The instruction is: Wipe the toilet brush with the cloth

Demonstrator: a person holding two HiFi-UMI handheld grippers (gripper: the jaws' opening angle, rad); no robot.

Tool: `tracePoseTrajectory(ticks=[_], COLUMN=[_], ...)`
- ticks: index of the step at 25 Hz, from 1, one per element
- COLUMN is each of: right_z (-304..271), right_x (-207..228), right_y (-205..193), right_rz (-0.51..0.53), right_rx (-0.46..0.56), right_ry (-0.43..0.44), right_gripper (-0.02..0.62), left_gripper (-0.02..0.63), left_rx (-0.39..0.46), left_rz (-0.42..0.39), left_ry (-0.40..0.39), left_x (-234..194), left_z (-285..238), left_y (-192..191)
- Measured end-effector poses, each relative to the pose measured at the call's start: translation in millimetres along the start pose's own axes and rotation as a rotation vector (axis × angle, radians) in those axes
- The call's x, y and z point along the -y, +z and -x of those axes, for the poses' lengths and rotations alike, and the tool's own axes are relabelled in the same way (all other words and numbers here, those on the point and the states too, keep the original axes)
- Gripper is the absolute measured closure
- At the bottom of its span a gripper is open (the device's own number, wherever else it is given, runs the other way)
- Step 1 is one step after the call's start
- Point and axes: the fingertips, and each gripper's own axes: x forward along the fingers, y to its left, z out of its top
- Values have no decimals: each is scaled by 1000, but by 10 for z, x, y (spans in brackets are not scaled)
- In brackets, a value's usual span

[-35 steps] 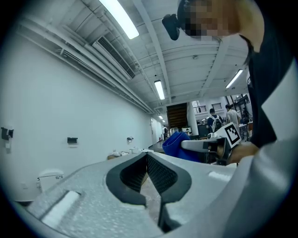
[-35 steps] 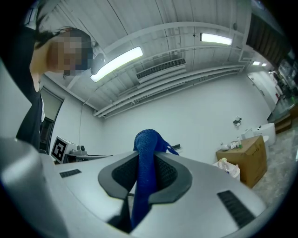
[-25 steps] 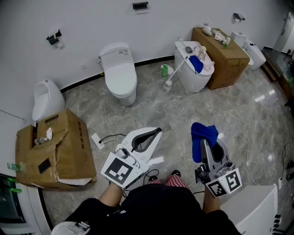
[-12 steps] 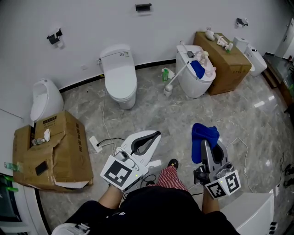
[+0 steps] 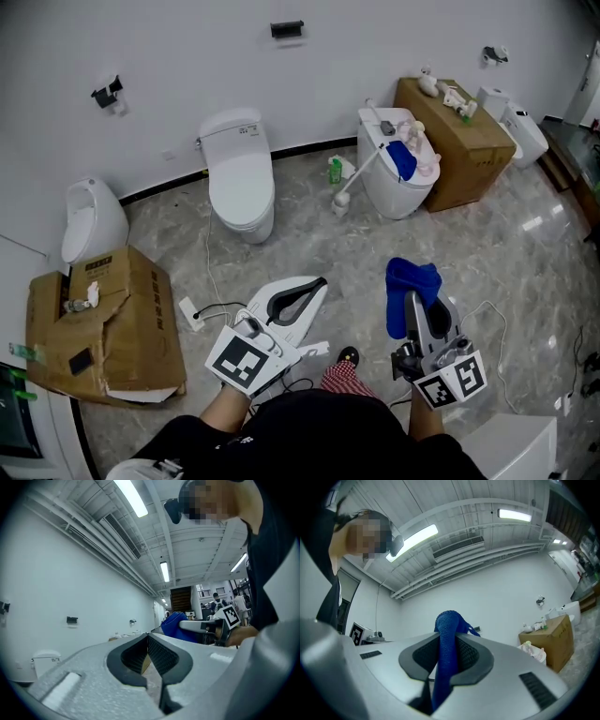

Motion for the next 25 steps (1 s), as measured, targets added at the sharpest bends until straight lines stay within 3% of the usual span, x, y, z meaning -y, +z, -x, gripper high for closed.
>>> tracePoseTrajectory(ticks=[6,11,16,25], right_z=[-201,-346,-404,-530], right_x=[432,753,1019,1307], right_y=[-37,-10,24,46], right_rz=[-18,-17,-22,-50], right_rx=[-10,-18,-12,-1], right_ry=[-1,0,-8,21], right_gripper=[531,531,531,531], left_gripper=[600,600,600,600], left_rx=[-9,2,-19,-34], left_rz=[4,31,-17,20], left_ry=[34,11,21,35], left_x=[-234,-312,-338,-396], left_z=[-421,-754,-1013,-1301], left_y=[-29,-10,-24,14])
